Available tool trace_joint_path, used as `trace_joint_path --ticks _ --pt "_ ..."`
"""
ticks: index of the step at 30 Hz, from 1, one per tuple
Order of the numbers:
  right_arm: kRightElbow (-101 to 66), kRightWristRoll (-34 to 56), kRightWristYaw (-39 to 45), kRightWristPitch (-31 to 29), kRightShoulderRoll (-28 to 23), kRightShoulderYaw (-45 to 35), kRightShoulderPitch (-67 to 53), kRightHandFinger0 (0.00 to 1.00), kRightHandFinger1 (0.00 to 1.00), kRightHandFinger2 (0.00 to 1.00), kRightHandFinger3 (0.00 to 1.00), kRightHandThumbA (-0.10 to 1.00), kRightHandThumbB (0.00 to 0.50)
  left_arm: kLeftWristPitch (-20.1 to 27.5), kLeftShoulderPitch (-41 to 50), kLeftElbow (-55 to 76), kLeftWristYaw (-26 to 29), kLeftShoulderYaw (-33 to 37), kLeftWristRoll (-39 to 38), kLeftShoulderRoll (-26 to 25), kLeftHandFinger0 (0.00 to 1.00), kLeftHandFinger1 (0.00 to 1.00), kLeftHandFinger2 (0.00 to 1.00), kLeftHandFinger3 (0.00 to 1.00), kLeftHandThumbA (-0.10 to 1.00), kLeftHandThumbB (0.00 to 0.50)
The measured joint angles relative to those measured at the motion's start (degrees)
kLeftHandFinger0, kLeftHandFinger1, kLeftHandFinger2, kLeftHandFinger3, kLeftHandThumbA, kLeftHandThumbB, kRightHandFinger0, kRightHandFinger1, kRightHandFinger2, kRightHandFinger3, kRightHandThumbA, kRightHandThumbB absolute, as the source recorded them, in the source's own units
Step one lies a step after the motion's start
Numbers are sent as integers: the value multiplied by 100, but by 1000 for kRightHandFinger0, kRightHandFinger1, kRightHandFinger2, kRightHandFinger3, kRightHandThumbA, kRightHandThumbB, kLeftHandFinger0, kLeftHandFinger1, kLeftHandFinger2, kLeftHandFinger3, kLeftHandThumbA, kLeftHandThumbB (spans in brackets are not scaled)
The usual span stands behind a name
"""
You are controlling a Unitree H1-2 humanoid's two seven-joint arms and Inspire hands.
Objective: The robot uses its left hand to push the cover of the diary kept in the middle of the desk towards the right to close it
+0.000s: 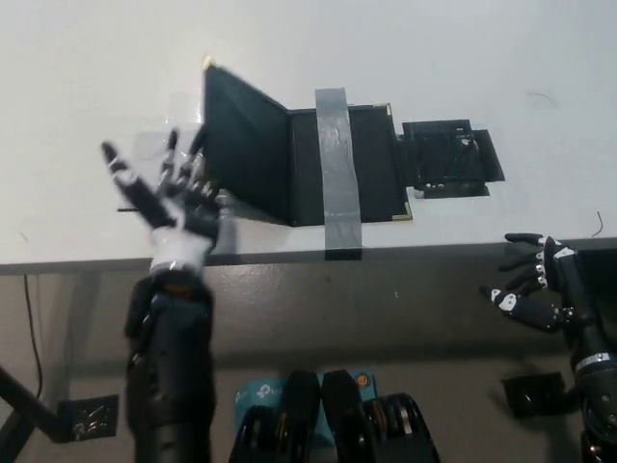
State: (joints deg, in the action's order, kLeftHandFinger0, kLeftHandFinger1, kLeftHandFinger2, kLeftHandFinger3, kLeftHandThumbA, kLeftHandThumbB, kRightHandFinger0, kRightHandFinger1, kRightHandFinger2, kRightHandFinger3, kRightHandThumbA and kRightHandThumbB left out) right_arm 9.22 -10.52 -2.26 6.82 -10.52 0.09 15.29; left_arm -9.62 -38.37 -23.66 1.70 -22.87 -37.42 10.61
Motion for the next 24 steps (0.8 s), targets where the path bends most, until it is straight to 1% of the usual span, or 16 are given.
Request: trace_joint_path --ticks 2,4,6,7,8,9,11,12,13,15,16,17,19,20,21,24 --pt "-10 0 17 10 0 31 10 274 335 438 695 835 87 -16 -149 -51 0 262 62 178 1000 1000 1000 1000 1000 331" --pt "-11 0 28 20 -2 41 9 270 332 436 695 832 86 -32 -214 -104 1 558 155 313 1000 1000 1000 1000 1000 323" --pt "-10 -1 37 23 -23 46 7 259 325 433 690 838 96 -40 -260 -123 2 778 255 409 1000 1000 1000 1000 1000 316" --pt "-9 -1 44 23 -48 46 3 267 328 430 675 835 103 -43 -290 -126 2 963 366 450 1000 1000 1000 1000 1000 321" --pt "-9 -1 52 30 -82 46 -1 264 327 426 666 828 95 -51 -319 -125 2 1134 467 463 1000 1000 1000 1000 1000 325" --pt "-9 0 56 35 -103 46 -2 266 326 423 655 823 101 -64 -339 -119 1 1289 569 461 1000 1000 1000 1000 1000 315" --pt "-9 1 63 35 -112 51 -1 264 323 419 645 818 99 -82 -349 -83 0 1469 695 434 1000 1000 1000 1000 1000 314" --pt "-9 1 70 36 -109 70 -1 265 325 421 645 831 102 -98 -343 -47 0 1575 788 397 1000 1000 1000 1000 1000 301" --pt "-9 -1 78 37 -108 92 -1 265 325 421 645 832 101 -101 -325 -20 -2 1648 864 348 1000 1000 1000 1000 1000 301" --pt "-8 -2 87 37 -108 140 1 249 314 413 643 838 103 -104 -275 3 -3 1715 964 265 1000 1000 1000 1000 1000 295" --pt "-8 -2 90 37 -108 155 3 259 320 416 659 845 99 -105 -242 4 -2 1724 1007 227 1000 1000 1000 1000 1000 304" --pt "-8 -4 92 37 -108 167 3 271 328 423 667 856 92 -104 -202 4 -3 1728 1041 193 1000 1000 1000 1000 1000 297" --pt "-9 -9 95 37 -108 188 4 271 331 427 667 859 96 -104 -101 2 -4 1727 1092 137 1000 1000 1000 1000 1000 298" --pt "-9 -12 97 37 -109 198 4 273 336 433 665 852 82 -103 -37 1 -3 1726 1116 116 1000 1000 1000 1000 1000 296" --pt "-9 -13 99 37 -108 204 4 275 336 433 654 840 83 -103 25 -4 -4 1710 1132 96 1000 1000 1000 1000 1000 302" --pt "-12 -16 101 39 -109 210 2 271 339 440 660 827 80 -100 164 -46 -3 1643 1151 61 1000 1000 1000 1000 1000 296"
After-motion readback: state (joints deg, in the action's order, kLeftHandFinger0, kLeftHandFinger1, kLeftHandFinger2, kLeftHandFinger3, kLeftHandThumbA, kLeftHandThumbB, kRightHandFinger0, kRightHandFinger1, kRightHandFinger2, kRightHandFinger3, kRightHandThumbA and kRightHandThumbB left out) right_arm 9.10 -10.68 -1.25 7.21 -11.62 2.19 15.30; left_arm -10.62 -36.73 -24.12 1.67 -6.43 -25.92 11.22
